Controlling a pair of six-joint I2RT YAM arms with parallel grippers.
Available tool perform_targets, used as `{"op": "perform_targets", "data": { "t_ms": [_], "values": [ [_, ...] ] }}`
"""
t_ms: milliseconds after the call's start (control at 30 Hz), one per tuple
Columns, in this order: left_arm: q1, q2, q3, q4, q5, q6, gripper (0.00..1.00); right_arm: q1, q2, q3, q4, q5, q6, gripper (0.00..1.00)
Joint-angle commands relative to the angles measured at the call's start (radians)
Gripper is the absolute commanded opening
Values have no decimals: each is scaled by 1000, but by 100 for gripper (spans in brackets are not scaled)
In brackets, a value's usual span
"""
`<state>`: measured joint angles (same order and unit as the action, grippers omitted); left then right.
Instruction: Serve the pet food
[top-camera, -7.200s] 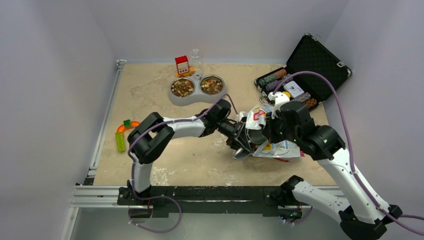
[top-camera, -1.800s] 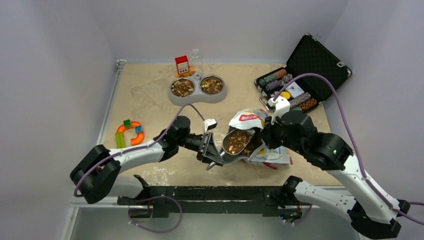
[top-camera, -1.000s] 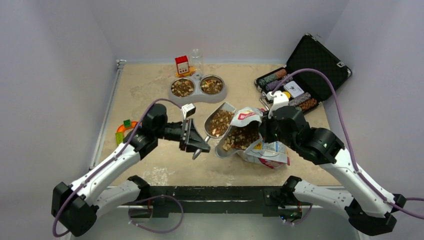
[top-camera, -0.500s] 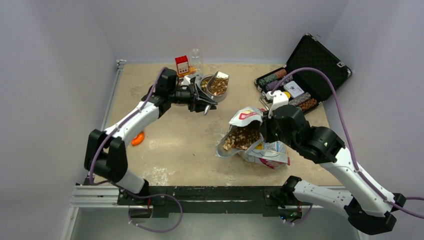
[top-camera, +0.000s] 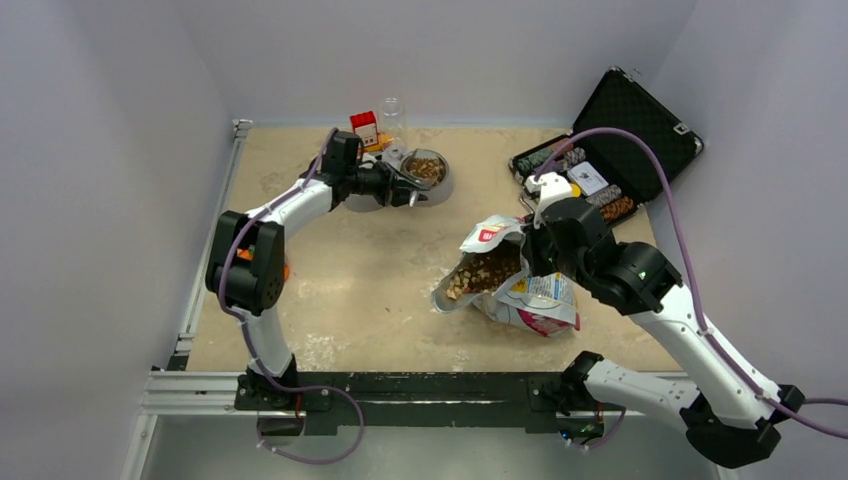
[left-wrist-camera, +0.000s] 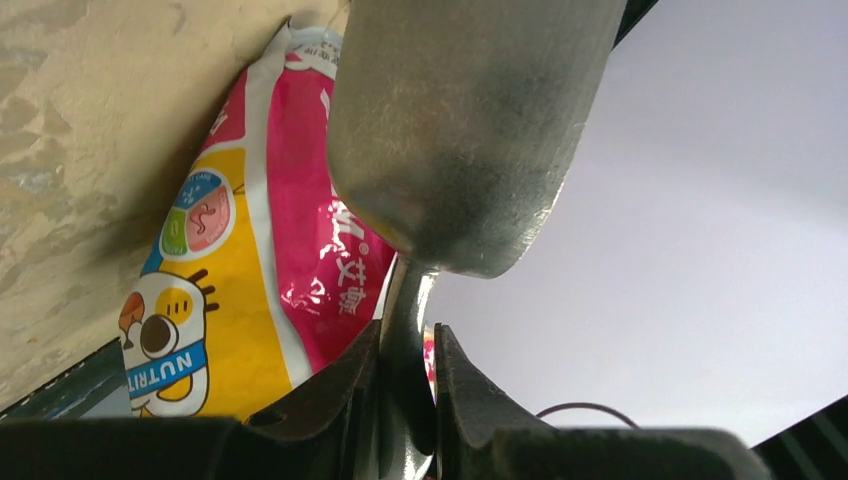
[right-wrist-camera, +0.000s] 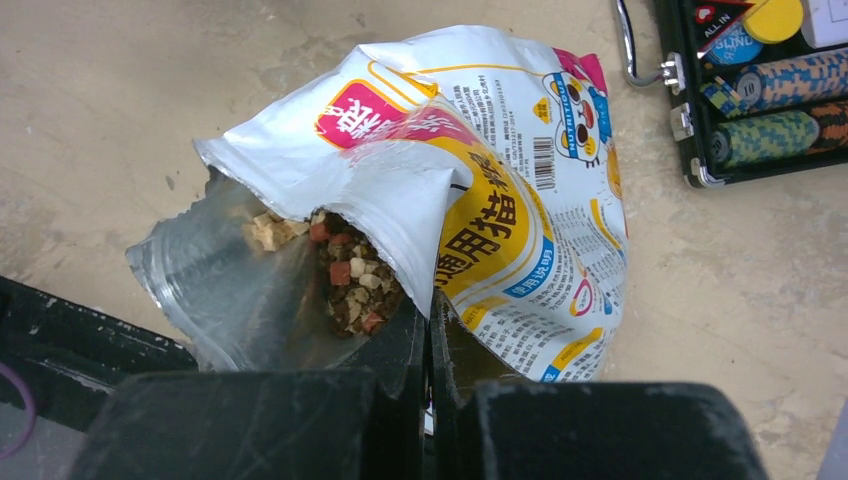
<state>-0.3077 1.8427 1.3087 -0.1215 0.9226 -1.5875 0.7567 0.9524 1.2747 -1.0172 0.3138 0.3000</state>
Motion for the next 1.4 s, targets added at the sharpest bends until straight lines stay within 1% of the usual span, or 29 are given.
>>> {"op": "perform_targets", "data": {
  "t_ms": [0,133,233,400,500,733,933,1000,1067,1200,1267,1367],
  "values": [
    [8,49,108,-104,34,-170,0,-73,-41,6,102,5,-76,0],
    [13,106,188,-175,28,-183,0,-130,-61,-26,118,-16,-103,0],
    [15,133,238,-272,24,-176,0,-158,-67,-41,131,-31,-121,0],
    [15,127,231,-369,1,-174,0,-183,-73,-61,141,-32,-139,0],
    [15,140,234,-354,-2,-205,0,-204,-76,-74,159,-52,-153,0],
    [16,195,320,-369,-31,-251,0,-220,-67,-83,175,-56,-171,0],
    [16,194,342,-341,-58,-426,0,-229,-67,-87,173,-55,-170,0],
    [16,205,372,-318,-67,-496,0,-232,-67,-87,173,-54,-171,0],
    [16,228,431,-342,-67,-512,0,-234,-67,-86,173,-55,-171,0],
    [15,266,545,-462,-54,-495,0,-237,-66,-85,171,-55,-169,0],
    [15,265,545,-472,-50,-503,0,-238,-66,-84,170,-53,-167,0],
    [15,252,503,-483,-48,-509,0,-239,-63,-81,169,-55,-168,0]
  ]
}}
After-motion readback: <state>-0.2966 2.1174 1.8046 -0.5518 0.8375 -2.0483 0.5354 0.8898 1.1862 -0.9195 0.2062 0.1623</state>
